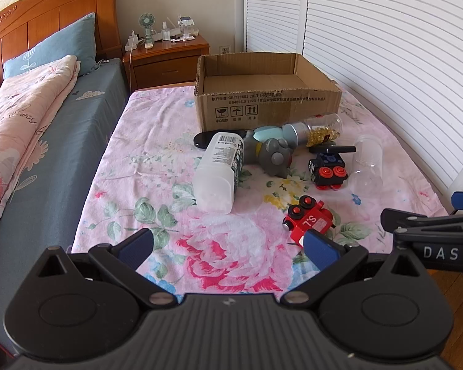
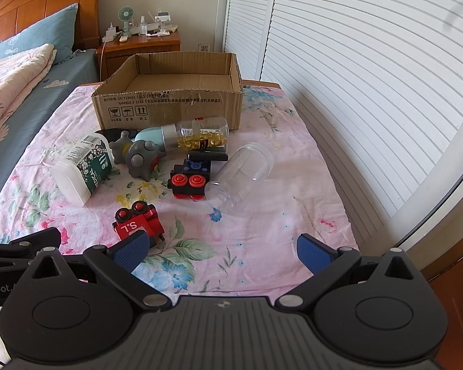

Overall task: Organize rigid objects
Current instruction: 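Move left tool to white cotton swab box while right tool approaches red toy train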

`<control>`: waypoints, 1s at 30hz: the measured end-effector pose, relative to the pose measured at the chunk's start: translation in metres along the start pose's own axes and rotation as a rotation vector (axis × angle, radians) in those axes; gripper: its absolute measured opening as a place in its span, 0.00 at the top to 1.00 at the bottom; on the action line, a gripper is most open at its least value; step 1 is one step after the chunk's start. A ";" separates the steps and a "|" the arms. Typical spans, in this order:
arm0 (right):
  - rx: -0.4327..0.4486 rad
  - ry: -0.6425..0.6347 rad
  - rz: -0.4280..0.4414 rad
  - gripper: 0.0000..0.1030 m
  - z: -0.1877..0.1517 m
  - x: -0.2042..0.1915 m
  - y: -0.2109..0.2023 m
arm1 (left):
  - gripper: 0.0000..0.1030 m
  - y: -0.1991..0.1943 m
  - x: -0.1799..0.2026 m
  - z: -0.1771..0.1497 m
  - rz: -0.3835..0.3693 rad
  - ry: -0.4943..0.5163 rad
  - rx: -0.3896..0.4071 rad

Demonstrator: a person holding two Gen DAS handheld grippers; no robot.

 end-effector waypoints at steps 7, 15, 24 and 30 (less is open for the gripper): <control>0.002 0.000 0.000 0.00 0.000 0.000 0.000 | 0.01 -0.001 0.000 0.002 0.000 0.001 0.002; 0.006 -0.004 0.000 0.00 0.001 0.000 -0.001 | 0.01 -0.001 0.001 0.003 -0.002 0.000 0.002; 0.021 -0.024 0.003 0.00 0.006 -0.001 0.000 | 0.01 0.001 0.000 0.004 -0.011 -0.001 0.008; 0.046 -0.055 0.013 0.00 0.010 -0.004 0.002 | 0.01 0.003 0.001 0.007 -0.028 0.014 0.021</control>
Point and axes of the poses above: each gripper's, at about its wrist camera, not at the fingertips, and y roughly the way its jaws point, x to its right, z to its top, the point moved 10 cm from there along y, roughly the way its jaws point, and after that the axes turned 8 degrees about x, right-handed, at the moved point
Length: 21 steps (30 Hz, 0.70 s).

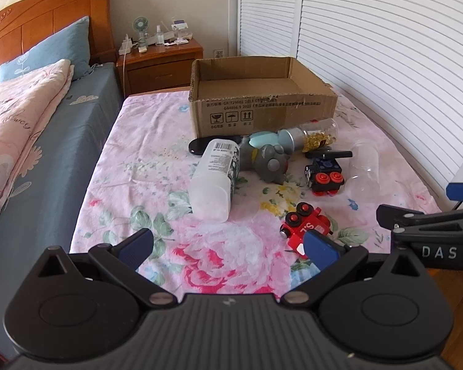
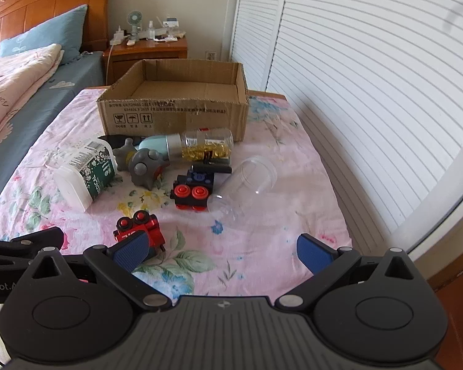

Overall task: Organize rigid objects
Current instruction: 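Move left tool to white cotton swab box while right tool approaches red toy train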

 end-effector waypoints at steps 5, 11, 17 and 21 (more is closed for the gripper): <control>0.031 -0.029 0.027 0.00 0.004 -0.001 0.004 | 0.01 0.005 0.001 0.003 -0.032 0.015 0.011; 0.062 -0.054 0.105 0.00 0.004 -0.004 0.015 | 0.01 0.013 0.004 0.004 -0.065 0.064 0.033; 0.082 -0.086 0.231 0.00 -0.005 -0.015 0.026 | 0.01 0.033 -0.006 0.002 -0.047 0.094 0.024; 0.073 -0.146 0.294 0.00 -0.014 -0.031 0.035 | 0.01 0.050 -0.014 0.001 -0.061 0.067 0.009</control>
Point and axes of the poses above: each gripper's, at about its wrist camera, not at the fingertips, and y roughly the way its jaws point, x to its right, z to its top, the point moved 10 cm from there along y, roughly the way its jaws point, and after that the axes turned 8 degrees about x, right-handed, at the moved point
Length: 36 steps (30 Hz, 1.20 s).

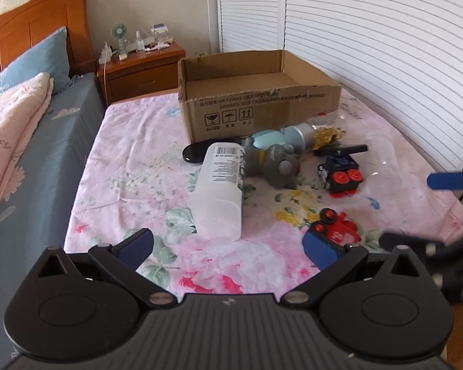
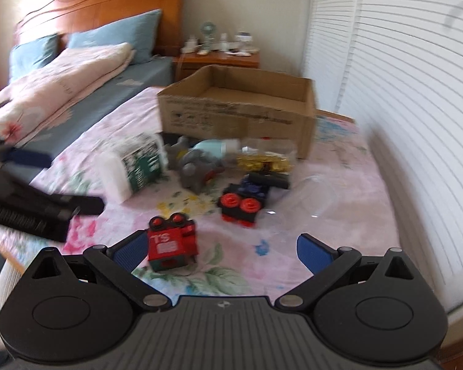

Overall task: Organize rigid objects
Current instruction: 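Move left tool to white cotton swab box while right tool approaches red toy train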

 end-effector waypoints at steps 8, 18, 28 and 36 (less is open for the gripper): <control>-0.071 -0.078 0.084 0.00 -0.023 -0.021 0.035 | 0.01 0.036 -0.006 0.004 0.013 0.018 0.007; -0.118 -0.095 0.149 0.00 -0.038 -0.037 0.054 | 0.01 0.057 -0.035 0.010 0.033 -0.049 -0.002; -0.129 -0.097 0.154 0.00 -0.038 -0.037 0.055 | 0.01 0.057 -0.072 0.016 0.091 -0.046 0.009; -0.134 -0.098 0.150 0.00 -0.038 -0.037 0.057 | 0.01 0.071 -0.060 0.006 -0.029 0.038 -0.014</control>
Point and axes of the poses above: each gripper's, at about its wrist camera, not at the fingertips, and y roughly the way its jaws point, x to its right, z to its top, the point moved 10 cm from there along y, roughly the way its jaws point, and after that the axes turned 8 degrees about x, right-handed, at the moved point
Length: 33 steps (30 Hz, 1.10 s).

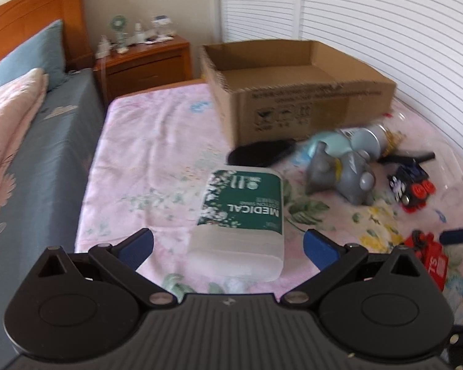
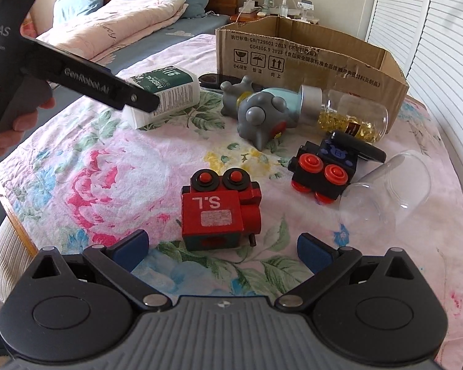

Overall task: Organize rigid objects
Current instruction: 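Close left tool on the cotton swab box while right tool grasps the red train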

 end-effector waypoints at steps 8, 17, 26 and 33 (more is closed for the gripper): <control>-0.002 0.000 -0.002 0.00 0.000 0.000 0.001 | 0.01 0.024 0.006 -0.005 -0.075 0.027 -0.042; 0.005 -0.025 0.027 0.00 0.006 -0.004 0.009 | 0.01 0.037 0.008 -0.008 -0.104 0.018 -0.068; 0.000 -0.037 0.037 0.00 0.010 -0.008 0.014 | 0.13 0.041 0.020 0.001 -0.168 0.073 -0.072; 0.004 -0.050 0.010 0.01 0.018 -0.008 0.016 | 0.23 0.042 0.027 0.008 -0.179 0.120 -0.070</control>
Point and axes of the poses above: each gripper's, at about its wrist camera, not at the fingertips, and y roughly the way its jaws point, x to its right, z to its top, the point moved 10 cm from there along y, roughly the way its jaws point, and after that the axes turned 8 degrees about x, right-handed, at the moved point
